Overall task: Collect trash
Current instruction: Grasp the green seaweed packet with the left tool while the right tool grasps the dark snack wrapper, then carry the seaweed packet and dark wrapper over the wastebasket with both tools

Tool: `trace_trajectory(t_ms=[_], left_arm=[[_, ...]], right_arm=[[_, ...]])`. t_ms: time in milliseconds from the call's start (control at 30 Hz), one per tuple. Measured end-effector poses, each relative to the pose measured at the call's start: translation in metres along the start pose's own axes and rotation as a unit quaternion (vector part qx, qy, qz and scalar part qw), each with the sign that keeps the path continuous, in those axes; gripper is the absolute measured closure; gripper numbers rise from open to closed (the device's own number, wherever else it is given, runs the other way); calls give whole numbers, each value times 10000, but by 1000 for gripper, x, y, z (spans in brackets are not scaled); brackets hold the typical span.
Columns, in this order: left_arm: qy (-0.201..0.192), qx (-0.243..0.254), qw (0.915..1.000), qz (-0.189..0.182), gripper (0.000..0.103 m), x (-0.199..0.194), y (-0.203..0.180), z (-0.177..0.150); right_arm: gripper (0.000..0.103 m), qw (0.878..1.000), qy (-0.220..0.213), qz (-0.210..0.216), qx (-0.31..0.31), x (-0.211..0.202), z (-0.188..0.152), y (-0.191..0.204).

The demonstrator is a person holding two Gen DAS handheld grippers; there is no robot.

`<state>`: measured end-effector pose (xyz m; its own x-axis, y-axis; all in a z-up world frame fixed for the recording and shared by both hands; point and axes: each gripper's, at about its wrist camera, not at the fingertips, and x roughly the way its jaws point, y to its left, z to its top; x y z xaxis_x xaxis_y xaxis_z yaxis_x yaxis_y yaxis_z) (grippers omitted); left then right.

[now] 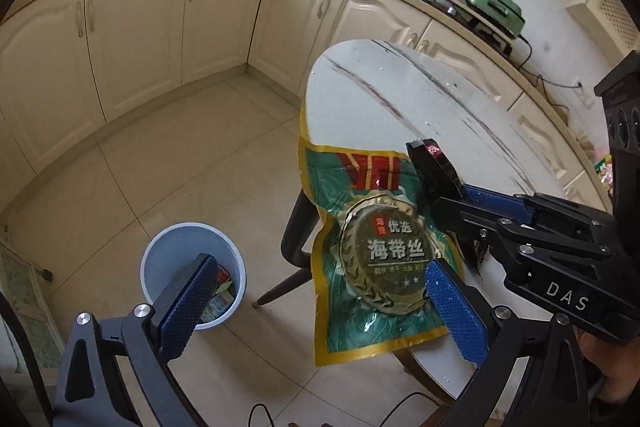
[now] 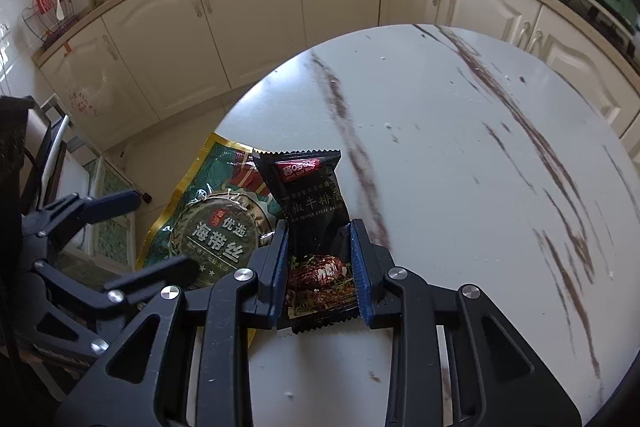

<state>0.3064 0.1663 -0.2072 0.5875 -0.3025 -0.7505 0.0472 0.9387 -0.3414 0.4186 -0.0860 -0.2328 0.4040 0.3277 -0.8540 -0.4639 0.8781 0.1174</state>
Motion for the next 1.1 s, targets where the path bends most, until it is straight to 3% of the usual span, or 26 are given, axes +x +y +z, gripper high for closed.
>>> trace_trajectory(t_ms=[100, 200, 267, 300, 333, 400, 600, 733, 900, 1100], left_arm=[[51, -246, 9994, -242, 4, 1, 21, 1], [107, -532, 9957, -748, 22, 5, 39, 4], [104, -517, 9948, -874, 30, 3, 42, 5], [73, -454, 9947, -920, 39, -1, 42, 6], [57, -414, 9946, -952, 50, -3, 43, 8], [6, -229, 9954, -933, 63, -11, 40, 8], [-251, -83, 9966, -779, 84, -34, 41, 4], [-408, -3, 9948, -934, 100, -57, 40, 4], [-340, -23, 9945, -989, 98, -61, 37, -1], [-589, 52, 9937, -952, 101, -65, 21, -10]], right_arm=[[75, 10000, -42, 20, 64, 4, 2, 8], [75, 9994, -92, 223, 242, 7, 3, 10], [75, 9992, -137, 216, 309, 8, 3, 10], [75, 9991, -149, 232, 324, 7, 2, 11], [75, 9990, -153, 257, 332, 7, 2, 11], [75, 9988, -168, 282, 374, 7, 1, 10], [75, 9993, -157, 90, 338, 4, -4, 18], [75, 9990, -184, 83, 405, -1, -11, 28], [76, 9977, -250, 36, 635, -6, -20, 28], [76, 9969, -417, -28, 664, -24, -29, 32]])
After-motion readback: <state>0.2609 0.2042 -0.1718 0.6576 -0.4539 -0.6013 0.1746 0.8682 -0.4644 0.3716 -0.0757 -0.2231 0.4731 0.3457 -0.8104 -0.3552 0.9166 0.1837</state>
